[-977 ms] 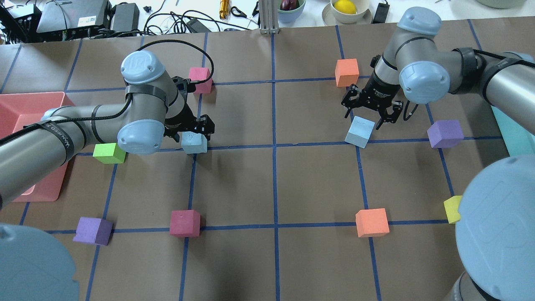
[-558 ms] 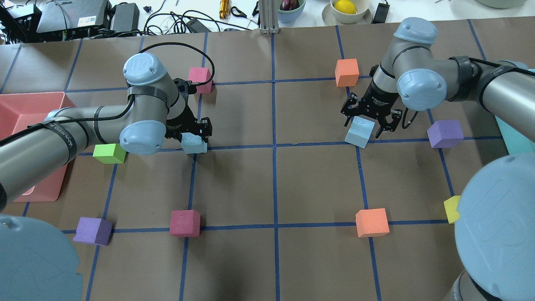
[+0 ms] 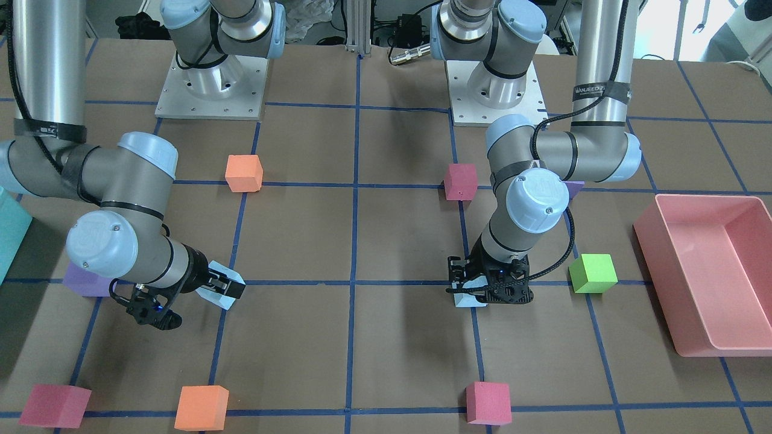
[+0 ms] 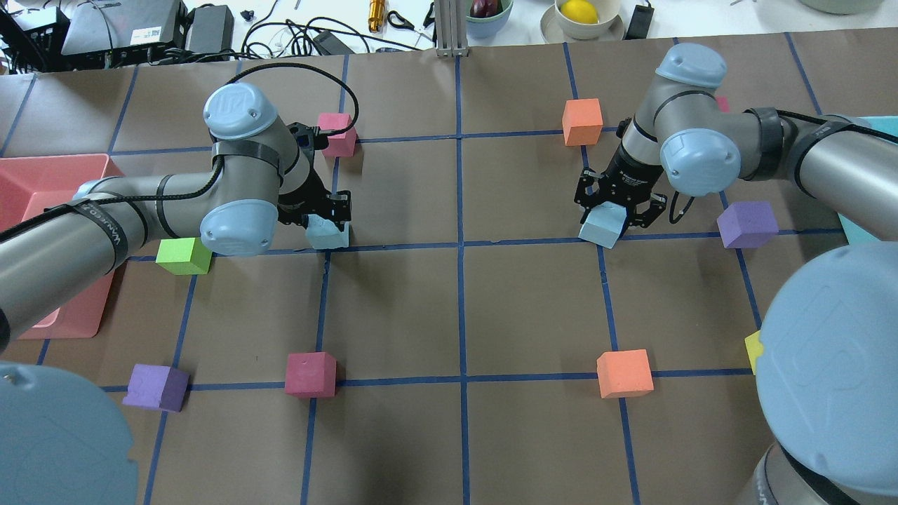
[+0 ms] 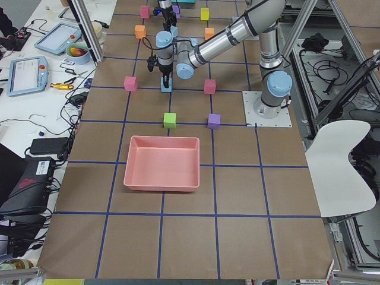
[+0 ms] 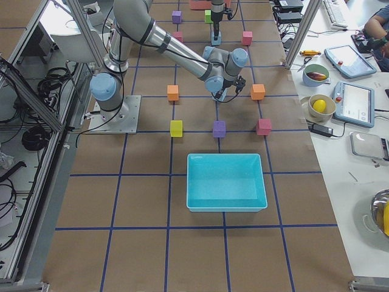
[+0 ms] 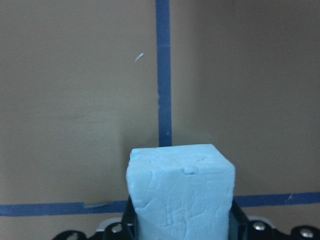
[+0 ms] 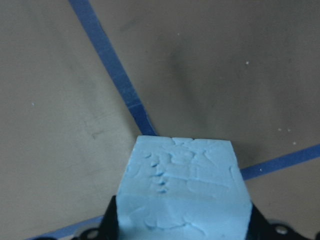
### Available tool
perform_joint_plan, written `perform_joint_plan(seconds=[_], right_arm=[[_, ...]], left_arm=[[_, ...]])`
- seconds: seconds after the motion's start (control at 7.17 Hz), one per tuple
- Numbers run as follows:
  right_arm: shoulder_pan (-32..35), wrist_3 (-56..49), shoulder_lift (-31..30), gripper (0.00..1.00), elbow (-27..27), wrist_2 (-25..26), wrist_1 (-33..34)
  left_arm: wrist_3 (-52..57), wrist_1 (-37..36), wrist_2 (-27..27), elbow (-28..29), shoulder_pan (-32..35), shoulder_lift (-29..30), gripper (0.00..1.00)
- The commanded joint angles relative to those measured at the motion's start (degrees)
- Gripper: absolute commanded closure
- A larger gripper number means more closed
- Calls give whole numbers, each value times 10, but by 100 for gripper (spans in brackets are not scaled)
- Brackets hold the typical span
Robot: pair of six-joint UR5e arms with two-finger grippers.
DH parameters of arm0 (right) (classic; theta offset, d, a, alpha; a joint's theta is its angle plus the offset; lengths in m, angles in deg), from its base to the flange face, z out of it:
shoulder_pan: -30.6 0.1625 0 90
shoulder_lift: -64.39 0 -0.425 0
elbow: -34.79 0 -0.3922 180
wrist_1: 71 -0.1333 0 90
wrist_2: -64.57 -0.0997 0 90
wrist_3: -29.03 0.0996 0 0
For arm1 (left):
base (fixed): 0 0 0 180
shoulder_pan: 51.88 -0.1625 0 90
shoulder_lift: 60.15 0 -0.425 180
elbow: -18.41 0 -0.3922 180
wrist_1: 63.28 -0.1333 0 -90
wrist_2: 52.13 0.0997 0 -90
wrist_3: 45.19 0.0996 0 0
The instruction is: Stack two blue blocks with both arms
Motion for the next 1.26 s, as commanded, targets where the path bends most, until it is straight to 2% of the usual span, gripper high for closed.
perform_joint_plan(seconds=[0.0, 0.28, 0.56, 0.7, 0.84, 1.12], right_arm=[[8, 0, -19, 100, -8, -1, -12], [107, 35, -98, 100, -13, 2, -89], [213, 13, -99, 100, -10, 0, -81], [241, -15, -95, 100, -4, 2, -76], [251, -20, -90, 100, 12, 3, -45], [264, -43, -76, 100, 75, 0, 79]], left_arm=[[-1, 5, 0, 17, 1, -7, 100], [-2, 32, 0, 38, 7, -21, 100], [-2, 77, 0, 64, 7, -36, 100], [-2, 105, 0, 83, 7, -38, 100], [-2, 132, 0, 100, 7, -44, 100], [-2, 174, 0, 130, 8, -47, 100]])
